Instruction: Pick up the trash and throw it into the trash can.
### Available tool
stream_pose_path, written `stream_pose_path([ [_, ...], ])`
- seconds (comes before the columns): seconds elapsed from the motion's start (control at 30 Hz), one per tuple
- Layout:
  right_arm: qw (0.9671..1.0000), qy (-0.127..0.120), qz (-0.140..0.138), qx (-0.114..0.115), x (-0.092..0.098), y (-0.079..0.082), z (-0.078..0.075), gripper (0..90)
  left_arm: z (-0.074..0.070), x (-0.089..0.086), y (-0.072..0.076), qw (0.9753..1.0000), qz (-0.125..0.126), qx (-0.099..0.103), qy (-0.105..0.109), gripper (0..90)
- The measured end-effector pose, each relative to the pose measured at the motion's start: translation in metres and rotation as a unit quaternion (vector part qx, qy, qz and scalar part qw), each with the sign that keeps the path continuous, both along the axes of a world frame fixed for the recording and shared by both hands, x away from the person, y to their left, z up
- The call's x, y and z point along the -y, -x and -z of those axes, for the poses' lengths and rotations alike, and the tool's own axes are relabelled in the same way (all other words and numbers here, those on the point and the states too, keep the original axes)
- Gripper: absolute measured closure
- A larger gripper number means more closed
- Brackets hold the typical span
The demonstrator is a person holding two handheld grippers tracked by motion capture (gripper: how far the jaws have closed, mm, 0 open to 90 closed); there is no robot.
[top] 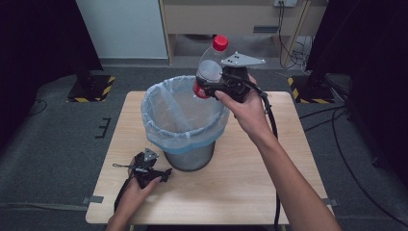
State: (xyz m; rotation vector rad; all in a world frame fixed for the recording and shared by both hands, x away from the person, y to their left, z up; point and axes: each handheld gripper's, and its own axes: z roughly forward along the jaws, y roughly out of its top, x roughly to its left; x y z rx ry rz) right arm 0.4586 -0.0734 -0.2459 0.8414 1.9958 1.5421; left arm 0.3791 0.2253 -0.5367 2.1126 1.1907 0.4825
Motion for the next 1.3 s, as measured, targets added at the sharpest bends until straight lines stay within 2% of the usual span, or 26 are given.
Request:
stream_pose_path([
  [0.27,0.9999,0.005,-0.011,-0.009,-0.007,-0.003,0.011,29.7,0.000,0.000,0.000,1.0000,0.000,0.000,0.000,0.0],
  [0.3,0.9998,0.006,-0.013,-0.014,-0.007,-0.004,0.017,29.7,0.000,0.000,0.000,1.0000,0.000,0.000,0.000,0.0],
  [0.43,0.9996,0.007,-0.012,-0.025,-0.005,-0.007,0.024,29.7,0.000,0.000,0.000,1.0000,0.000,0.000,0.000,0.0],
  [0.53,0.9995,0.005,-0.010,-0.028,-0.002,-0.008,0.025,29.7,0.000,0.000,0.000,1.0000,0.000,0.000,0.000,0.0],
  [0.57,0.9993,0.009,-0.012,-0.036,0.000,-0.009,0.026,29.7,0.000,0.000,0.000,1.0000,0.001,0.000,0.000,0.0],
  [0.8,0.9989,0.019,-0.016,-0.040,0.003,-0.010,0.031,29.6,0.000,0.000,0.000,1.0000,0.001,0.000,0.000,0.0],
  [1.03,0.9977,0.034,-0.023,-0.055,0.005,-0.010,0.036,29.1,0.000,0.000,0.000,1.0000,0.001,0.000,0.000,0.0],
  [1.07,0.9974,0.036,-0.024,-0.057,0.005,-0.010,0.037,28.1,0.000,0.000,0.000,1.0000,0.001,-0.001,0.000,0.0],
  [1.1,0.9974,0.037,-0.023,-0.058,0.005,-0.010,0.037,22.7,0.000,0.000,0.000,1.0000,0.001,-0.001,0.000,0.0],
  [1.13,0.9974,0.037,-0.023,-0.058,0.005,-0.010,0.037,22.7,0.000,0.000,0.000,1.0000,0.001,-0.001,0.000,0.0],
  [1.17,0.9969,0.032,-0.024,-0.067,0.006,-0.010,0.036,15.7,0.000,0.000,0.000,1.0000,0.001,0.000,0.000,0.0],
  [1.3,0.9980,0.015,-0.018,-0.058,0.015,-0.007,0.031,9.8,0.000,0.000,0.000,1.0000,0.001,0.000,0.000,0.0],
])
